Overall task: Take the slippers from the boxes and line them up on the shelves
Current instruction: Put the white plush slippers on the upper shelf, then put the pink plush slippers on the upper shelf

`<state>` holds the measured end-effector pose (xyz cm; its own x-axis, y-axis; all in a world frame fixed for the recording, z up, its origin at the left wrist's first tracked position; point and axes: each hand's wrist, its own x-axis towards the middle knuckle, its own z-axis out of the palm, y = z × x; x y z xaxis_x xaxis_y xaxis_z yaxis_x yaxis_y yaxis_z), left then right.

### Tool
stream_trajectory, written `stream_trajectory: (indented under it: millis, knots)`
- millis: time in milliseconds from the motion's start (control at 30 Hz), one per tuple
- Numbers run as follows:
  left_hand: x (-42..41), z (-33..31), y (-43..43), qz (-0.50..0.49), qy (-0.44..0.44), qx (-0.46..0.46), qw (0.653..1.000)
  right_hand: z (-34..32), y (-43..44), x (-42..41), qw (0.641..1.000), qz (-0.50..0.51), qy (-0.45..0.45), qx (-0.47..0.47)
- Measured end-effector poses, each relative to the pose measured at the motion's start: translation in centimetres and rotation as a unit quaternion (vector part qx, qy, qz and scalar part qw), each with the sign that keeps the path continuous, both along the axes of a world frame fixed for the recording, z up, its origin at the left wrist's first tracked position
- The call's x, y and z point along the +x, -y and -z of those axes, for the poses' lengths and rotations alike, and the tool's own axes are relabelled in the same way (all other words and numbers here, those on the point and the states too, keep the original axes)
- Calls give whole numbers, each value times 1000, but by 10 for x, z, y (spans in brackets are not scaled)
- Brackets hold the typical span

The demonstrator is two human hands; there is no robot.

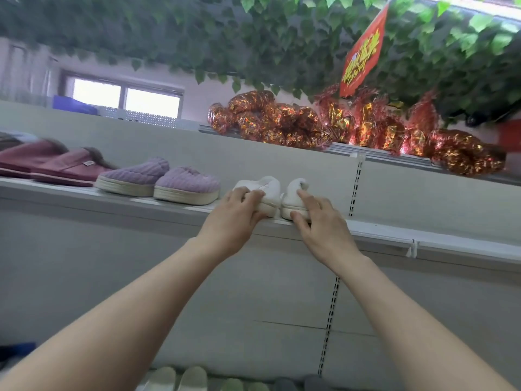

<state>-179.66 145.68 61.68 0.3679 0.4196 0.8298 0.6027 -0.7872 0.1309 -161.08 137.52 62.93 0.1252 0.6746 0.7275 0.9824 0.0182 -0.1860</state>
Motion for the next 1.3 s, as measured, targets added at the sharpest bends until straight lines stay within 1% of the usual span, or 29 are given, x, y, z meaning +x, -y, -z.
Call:
stream_trajectory:
  millis: [167, 267, 367, 433, 567, 667, 767, 867, 967, 1100, 1200, 1300]
  knots:
    - [9, -2, -3, -30, -30, -10, 999, 2, -10, 6, 999, 9, 33, 0]
    - [11, 0, -3, -39, -27, -11, 999, 2, -10, 9, 999, 10, 47, 0]
    - [9, 1, 2, -36, -26, -8, 999, 3, -6, 10, 997, 18, 81, 5]
    - [3, 3, 8, -34, -36, 6, 999, 4, -1, 10, 994, 22, 109, 5]
    - [-18, 17, 26, -38, -63, 61, 995, 14, 19, 5, 981, 44, 189, 29]
    - [-42, 37, 43, -27, -90, 107, 990, 35, 43, -10, 972, 62, 223, 34]
    - [-72, 69, 60, -9, -104, 123, 987, 69, 68, -31, 976, 59, 211, 23]
    - [-110, 118, 75, 8, -114, 114, 987, 122, 92, -59, 980, 48, 191, -1]
    - [-150, 185, 91, 18, -126, 54, 990, 187, 121, -93, 985, 34, 169, -31]
    - [-212, 302, 120, 18, -141, -98, 985, 290, 157, -138, 988, 5, 116, -101]
    - [-257, 391, 148, 24, -154, -212, 965, 371, 183, -170, 980, -21, 68, -188]
    - [-294, 472, 180, 16, -176, -318, 931, 447, 207, -201, 959, -28, 12, -281]
